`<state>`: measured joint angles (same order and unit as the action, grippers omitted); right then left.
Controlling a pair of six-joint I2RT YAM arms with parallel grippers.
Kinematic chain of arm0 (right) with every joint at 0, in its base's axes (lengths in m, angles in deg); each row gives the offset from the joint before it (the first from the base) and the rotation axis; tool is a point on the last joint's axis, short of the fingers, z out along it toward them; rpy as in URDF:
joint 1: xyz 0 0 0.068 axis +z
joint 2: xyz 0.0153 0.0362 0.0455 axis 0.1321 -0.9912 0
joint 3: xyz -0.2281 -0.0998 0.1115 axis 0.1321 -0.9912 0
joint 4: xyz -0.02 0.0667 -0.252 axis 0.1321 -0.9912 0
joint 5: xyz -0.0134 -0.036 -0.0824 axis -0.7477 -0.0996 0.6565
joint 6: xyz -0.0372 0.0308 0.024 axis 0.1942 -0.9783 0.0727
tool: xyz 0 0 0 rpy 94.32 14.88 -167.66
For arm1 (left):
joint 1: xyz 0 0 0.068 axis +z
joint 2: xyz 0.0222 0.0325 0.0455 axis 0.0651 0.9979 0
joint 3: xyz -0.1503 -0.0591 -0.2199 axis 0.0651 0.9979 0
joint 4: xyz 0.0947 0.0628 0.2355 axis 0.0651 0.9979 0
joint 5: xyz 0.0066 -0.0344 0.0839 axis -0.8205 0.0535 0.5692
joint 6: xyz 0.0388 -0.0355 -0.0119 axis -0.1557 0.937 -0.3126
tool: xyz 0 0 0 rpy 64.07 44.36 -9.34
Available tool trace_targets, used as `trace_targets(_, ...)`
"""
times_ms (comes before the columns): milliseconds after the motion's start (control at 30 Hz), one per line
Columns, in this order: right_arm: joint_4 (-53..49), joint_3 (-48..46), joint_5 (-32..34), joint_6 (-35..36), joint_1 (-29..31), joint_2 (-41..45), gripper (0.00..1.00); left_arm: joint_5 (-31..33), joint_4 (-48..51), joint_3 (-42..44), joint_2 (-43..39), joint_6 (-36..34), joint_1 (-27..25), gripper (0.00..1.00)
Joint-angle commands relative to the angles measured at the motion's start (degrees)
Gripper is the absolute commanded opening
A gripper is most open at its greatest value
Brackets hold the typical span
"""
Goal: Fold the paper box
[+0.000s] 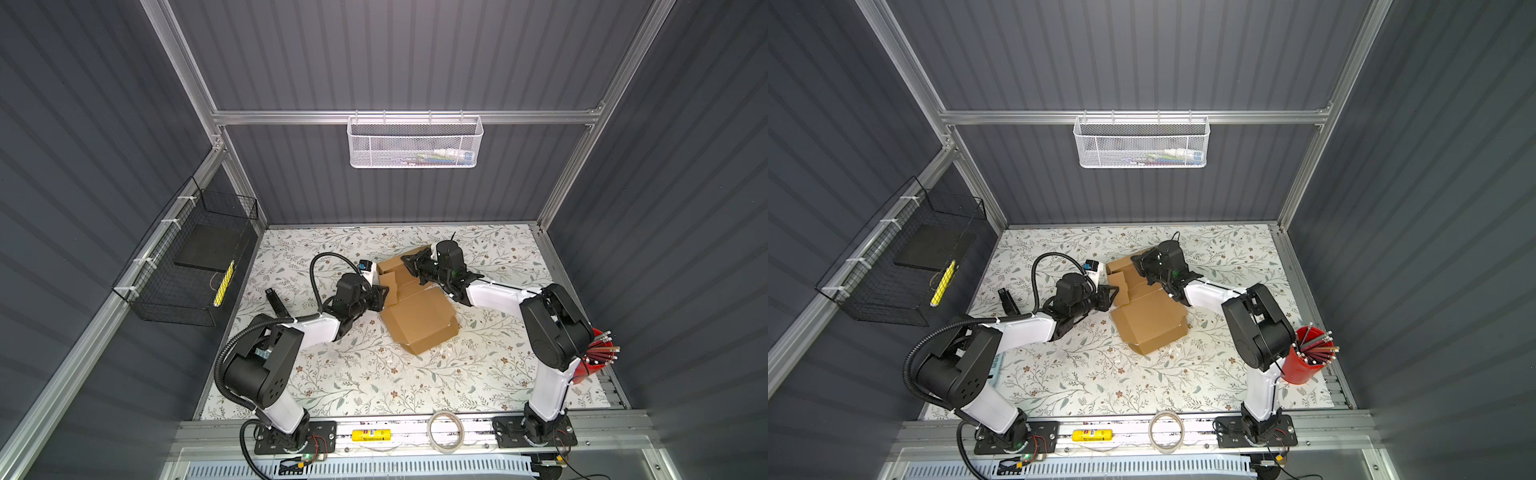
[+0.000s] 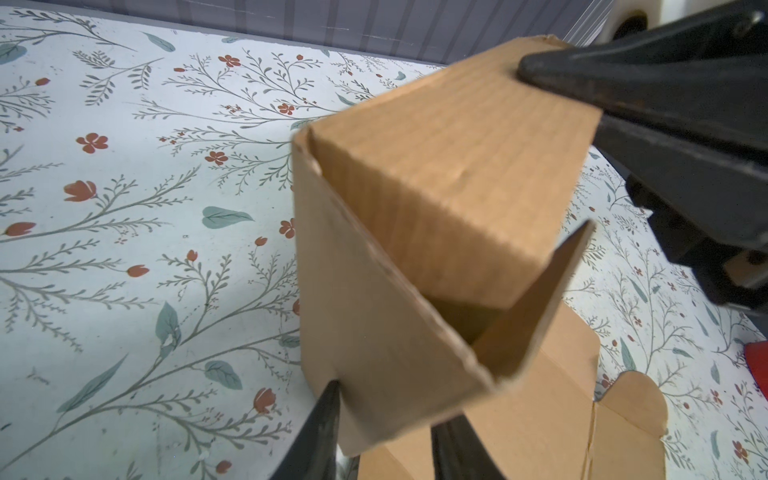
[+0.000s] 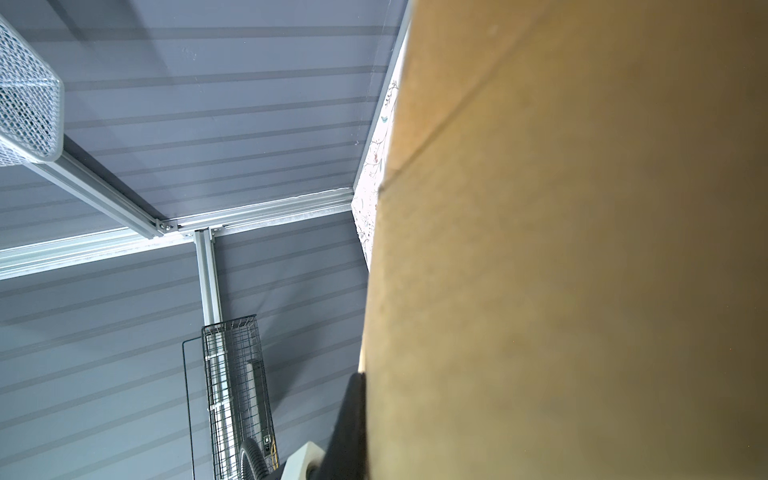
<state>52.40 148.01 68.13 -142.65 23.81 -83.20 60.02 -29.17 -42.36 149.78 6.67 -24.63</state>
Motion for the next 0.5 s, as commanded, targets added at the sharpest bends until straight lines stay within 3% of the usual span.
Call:
trace_targets(0,-1.05,-1.83,-1.24,0.24,0.32,0.04,0.06,2.73,-0.21,-1.85,0.83,1.12,-0.63,0.36)
trace_targets(467,2.11,-5.97,-0.98,-1.03,0.49,1.11,0.06,8.77,-0.52,-3.74,3.07,2.52,-3.79,0.39)
